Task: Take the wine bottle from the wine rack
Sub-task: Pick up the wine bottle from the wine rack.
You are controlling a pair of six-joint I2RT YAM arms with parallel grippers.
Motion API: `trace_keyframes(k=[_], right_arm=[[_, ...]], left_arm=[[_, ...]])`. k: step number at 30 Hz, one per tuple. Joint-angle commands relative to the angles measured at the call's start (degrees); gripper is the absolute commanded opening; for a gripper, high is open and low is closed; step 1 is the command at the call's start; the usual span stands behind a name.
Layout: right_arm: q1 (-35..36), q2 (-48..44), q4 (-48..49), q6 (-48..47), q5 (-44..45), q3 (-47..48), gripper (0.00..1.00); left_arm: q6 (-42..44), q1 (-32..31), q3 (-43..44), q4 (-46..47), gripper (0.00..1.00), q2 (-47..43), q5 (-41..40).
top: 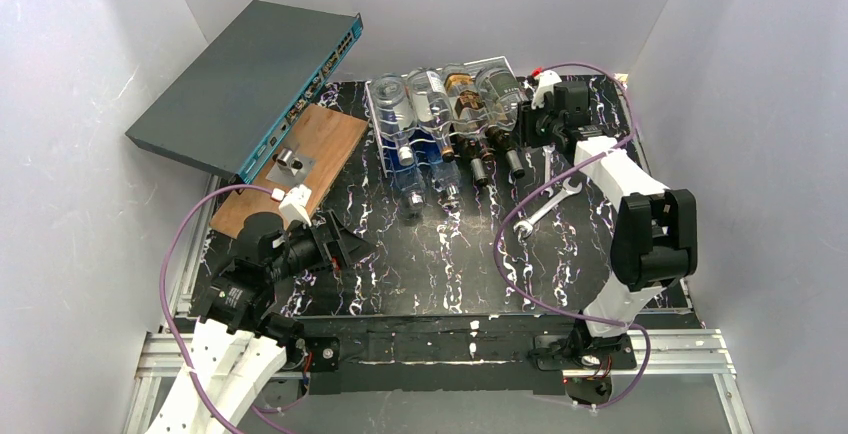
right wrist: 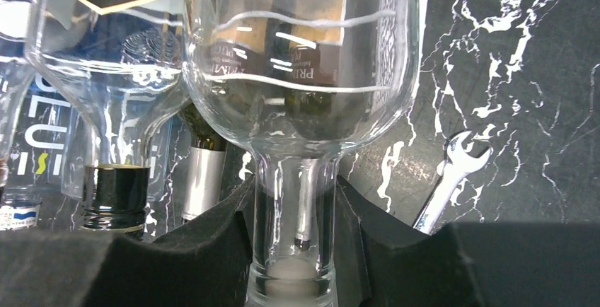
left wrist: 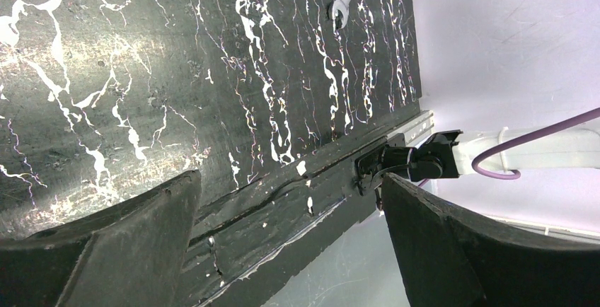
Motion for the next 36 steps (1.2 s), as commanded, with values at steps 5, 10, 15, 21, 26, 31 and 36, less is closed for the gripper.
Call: trace_keyframes(k=[5, 10, 15, 21, 26, 31, 36], right_arm=[[0.26, 3.26, 5.55, -1.97, -1.90, 1.49, 0.35], [0.24, 4.31, 5.41, -1.88, -2.12, 2.29, 0.36], [0.26, 5.11, 5.29, -1.95, -2.50, 2.68, 0.44], [0.26, 5.24, 5.21, -1.97, -2.80, 3.03, 0.55], [0.26, 5.37, 5.00, -1.90, -2.81, 3.20, 0.60], [0.23, 6.00, 4.85, -1.09, -2.60, 4.33, 0.59], [0.26, 7.31, 3.51, -0.04, -2.18, 6.61, 0.59]], left_arm=[[0.14, 0.24, 1.06, 0.66, 0.98, 0.65, 1.31], [0.16, 0.28, 0.91, 0.66, 0.98, 0.42, 1.31], [0.05, 0.25, 0.68, 0.66, 0.98, 0.19, 1.31], [0.00, 0.31, 0.54, 0.66, 0.98, 0.11, 1.20], [-0.14, 0.30, 0.41, 0.66, 0.98, -0.07, 1.22], [-0.20, 0.28, 0.30, 0.66, 0.98, -0.36, 1.22], [-0.21, 0.31, 0.37, 0.66, 0.98, -0.30, 1.22]])
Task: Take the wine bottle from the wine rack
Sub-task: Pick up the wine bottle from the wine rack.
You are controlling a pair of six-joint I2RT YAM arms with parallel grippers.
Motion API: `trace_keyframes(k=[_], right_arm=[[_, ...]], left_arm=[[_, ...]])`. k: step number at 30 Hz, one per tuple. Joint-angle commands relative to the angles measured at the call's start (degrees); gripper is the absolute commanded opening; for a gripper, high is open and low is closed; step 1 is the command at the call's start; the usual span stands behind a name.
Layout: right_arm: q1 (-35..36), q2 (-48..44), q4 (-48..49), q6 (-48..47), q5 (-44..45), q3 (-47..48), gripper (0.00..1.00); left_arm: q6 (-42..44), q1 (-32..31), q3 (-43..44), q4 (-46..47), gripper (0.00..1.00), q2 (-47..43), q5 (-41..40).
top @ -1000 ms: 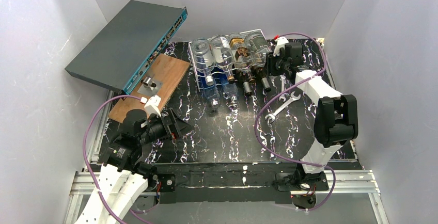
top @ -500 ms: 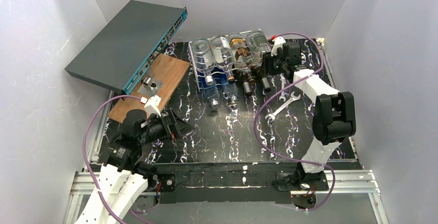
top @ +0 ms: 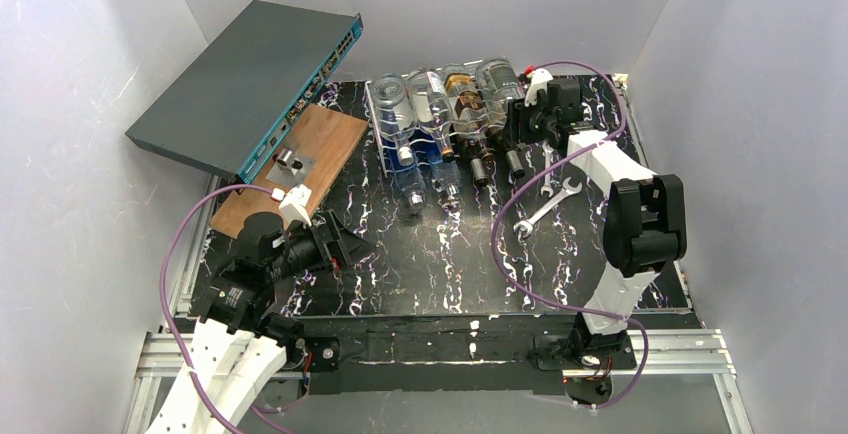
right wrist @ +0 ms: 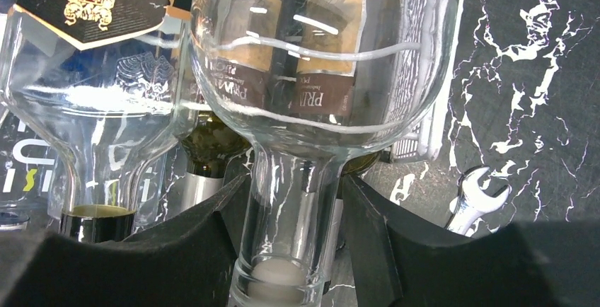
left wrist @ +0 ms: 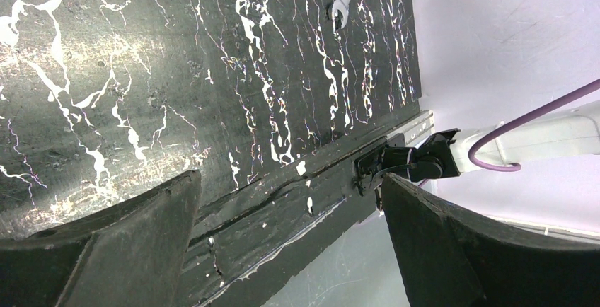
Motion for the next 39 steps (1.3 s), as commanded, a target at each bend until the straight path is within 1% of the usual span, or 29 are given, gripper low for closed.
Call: trace_keyframes(k=[1, 5, 6, 8, 10, 30, 31, 34, 39], right_arm=[[-0.04, 1.59, 0.54, 0.86, 0.23, 4.29, 0.60], [-0.04, 2.18, -0.18, 2.35, 0.54, 5.37, 0.60], [-0.05, 2.19, -0.34, 2.35, 0.37, 5.57, 0.62], [-0.06, 1.80, -0.43, 2.70, 0.11, 5.51, 0.68], [-0.04, 1.40, -0.60, 3.07, 0.10, 5.45, 0.71], [0.48, 4.18, -3.44, 4.20, 2.07, 9.06, 0.59], [0.49, 4.18, -3.52, 4.16, 2.07, 9.07, 0.57], [0.56, 3.92, -3.61, 4.05, 2.17, 8.98, 0.45], [0.54, 2.30, -3.06, 3.86, 1.99, 8.26, 0.15]], left_arm=[[-0.19, 0.32, 0.37, 0.55, 0.98, -0.40, 1.22], [-0.27, 0.27, 0.36, 0.55, 0.98, -0.31, 1.21], [-0.26, 0.26, 0.38, 0.55, 0.98, -0.32, 1.22], [-0.20, 0.33, 0.38, 0.56, 0.98, -0.42, 1.18], [-0.24, 0.33, 0.34, 0.55, 0.98, -0.40, 1.11], [-0.44, 0.29, 0.27, 0.90, 0.98, -0.14, 1.22], [-0.41, 0.30, 0.29, 0.90, 0.98, -0.20, 1.22], [-0.37, 0.25, 0.23, 0.90, 0.98, -0.24, 1.19], [-0.32, 0.32, 0.47, 0.90, 0.98, -0.14, 1.22]])
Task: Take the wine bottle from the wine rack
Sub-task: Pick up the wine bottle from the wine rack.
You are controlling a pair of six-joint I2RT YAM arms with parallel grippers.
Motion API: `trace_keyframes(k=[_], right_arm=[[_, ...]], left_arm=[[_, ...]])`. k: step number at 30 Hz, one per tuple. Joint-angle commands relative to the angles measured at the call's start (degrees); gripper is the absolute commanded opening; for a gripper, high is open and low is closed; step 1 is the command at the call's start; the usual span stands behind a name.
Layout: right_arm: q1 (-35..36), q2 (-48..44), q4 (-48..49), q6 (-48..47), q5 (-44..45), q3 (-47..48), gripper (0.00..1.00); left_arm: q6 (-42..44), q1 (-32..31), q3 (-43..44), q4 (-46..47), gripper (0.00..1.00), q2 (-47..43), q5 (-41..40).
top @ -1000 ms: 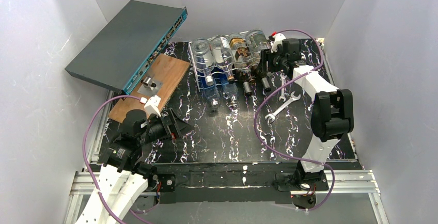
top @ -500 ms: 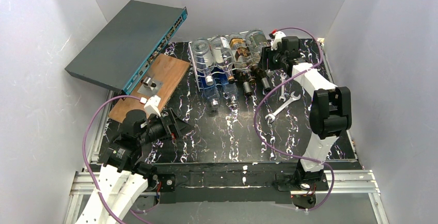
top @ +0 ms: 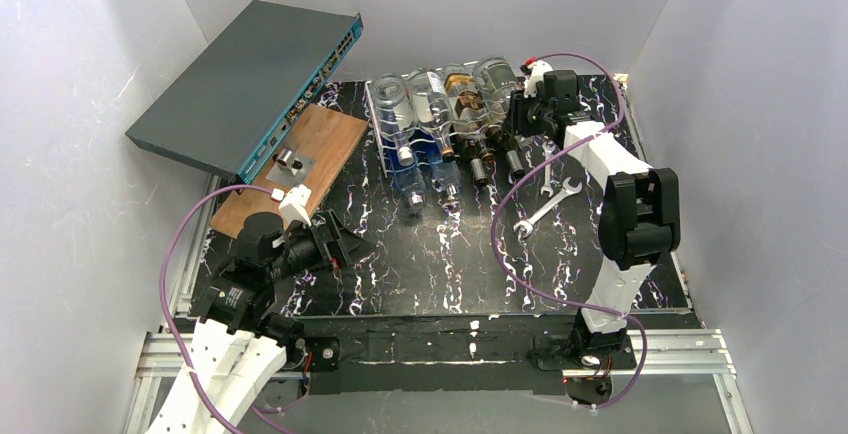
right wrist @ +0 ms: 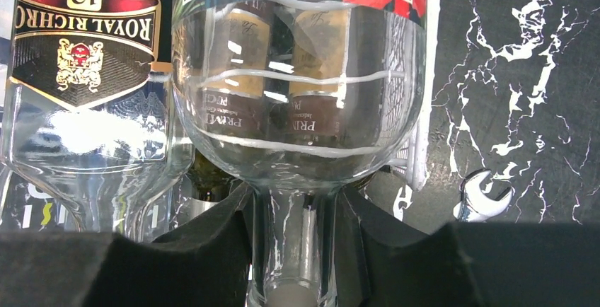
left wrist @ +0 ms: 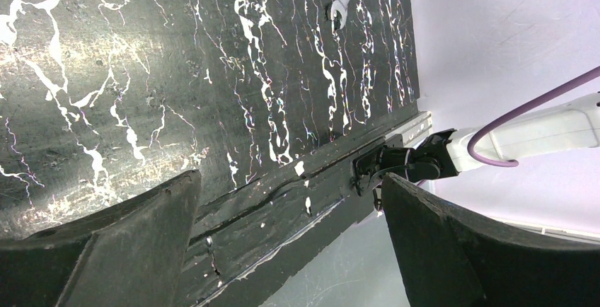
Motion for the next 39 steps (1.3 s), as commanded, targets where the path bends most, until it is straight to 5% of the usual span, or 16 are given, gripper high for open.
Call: trace_keyframes(k=[1, 3, 39], right_arm=[[0.25, -1.72, 1.09, -0.65, -0.18, 1.51, 0.09], [0.18, -2.58, 1.26, -0.85, 0.22, 1.29, 0.01], [-1.38, -16.32, 6.43, -2.14, 2.20, -2.89, 0.01]], left_arm=[[0.16, 0.29, 0.47, 0.88, 0.98, -0.08, 1.22], [0.10, 0.27, 0.56, 0.88, 0.98, -0.07, 1.22], [0.34, 0.31, 1.08, 0.09, 0.98, -1.21, 1.75]])
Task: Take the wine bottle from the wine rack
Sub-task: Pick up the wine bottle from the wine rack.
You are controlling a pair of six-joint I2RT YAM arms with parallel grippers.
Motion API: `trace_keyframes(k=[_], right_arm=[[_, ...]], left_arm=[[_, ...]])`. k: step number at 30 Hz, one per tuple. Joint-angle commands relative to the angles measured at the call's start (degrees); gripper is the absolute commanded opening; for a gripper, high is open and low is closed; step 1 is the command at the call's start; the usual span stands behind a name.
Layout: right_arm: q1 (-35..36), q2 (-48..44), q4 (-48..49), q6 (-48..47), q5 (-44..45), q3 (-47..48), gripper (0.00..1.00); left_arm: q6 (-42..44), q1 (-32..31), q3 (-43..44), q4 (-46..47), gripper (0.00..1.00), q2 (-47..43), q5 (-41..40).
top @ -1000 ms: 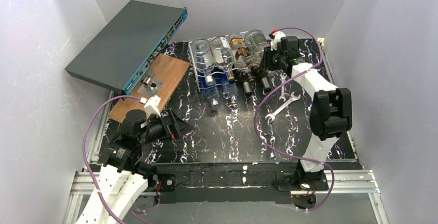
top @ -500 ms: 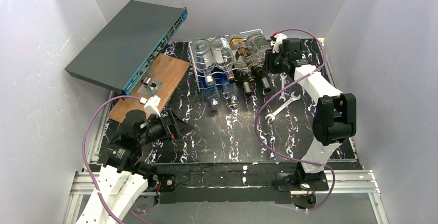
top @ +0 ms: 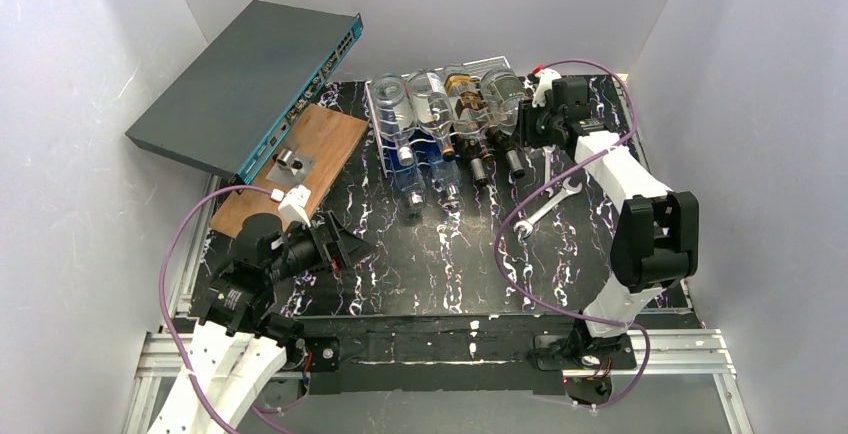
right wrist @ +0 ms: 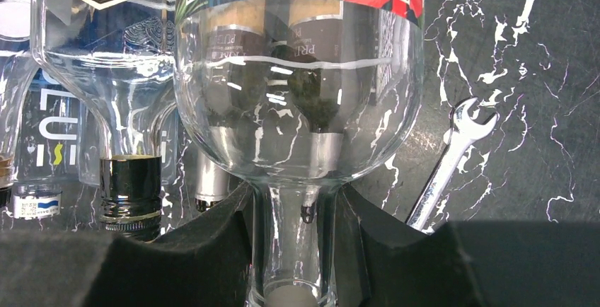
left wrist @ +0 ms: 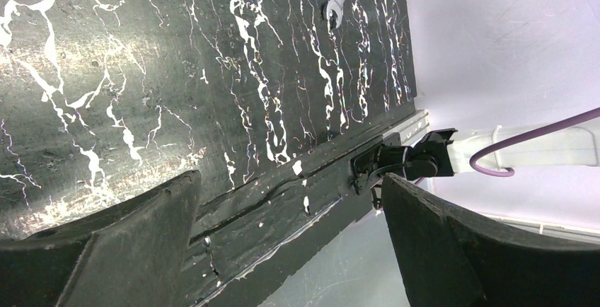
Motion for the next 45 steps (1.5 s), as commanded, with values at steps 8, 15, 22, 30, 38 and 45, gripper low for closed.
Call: trace_keyframes(k=[8, 15, 22, 30, 38, 45], right_arm=[[-1.74, -9.36, 13.40, -1.16, -0.22, 1.63, 0.01], [-2.48, -11.07, 12.94, -0.65, -1.33, 1.17, 0.01], [-2.59, -14.01, 10.62, -0.59, -2.89, 1.22, 0.01], [-2.62, -17.74, 6.92, -0.31, -5.61, 1.49, 0.01], [-2.54, -21.77, 2.56, -0.11, -9.39, 1.31, 0.01], [-2.80, -24.59, -2.23, -1.41, -10.42, 2.75, 0.01]], left_arm=[[1.46, 0.31, 0.82, -0.31, 0.98, -0.05, 1.73], [1.97, 0.32, 1.29, -0.31, 0.98, 0.14, 2.39], [3.32, 0.32, 2.09, -0.31, 0.98, 1.20, 3.77], [4.67, 0.24, 3.69, -0.31, 0.98, 2.53, 5.54], [5.13, 0.27, 4.86, -0.31, 0.98, 2.97, 6.31], [5.07, 0.29, 5.61, -0.29, 0.98, 3.03, 6.55]])
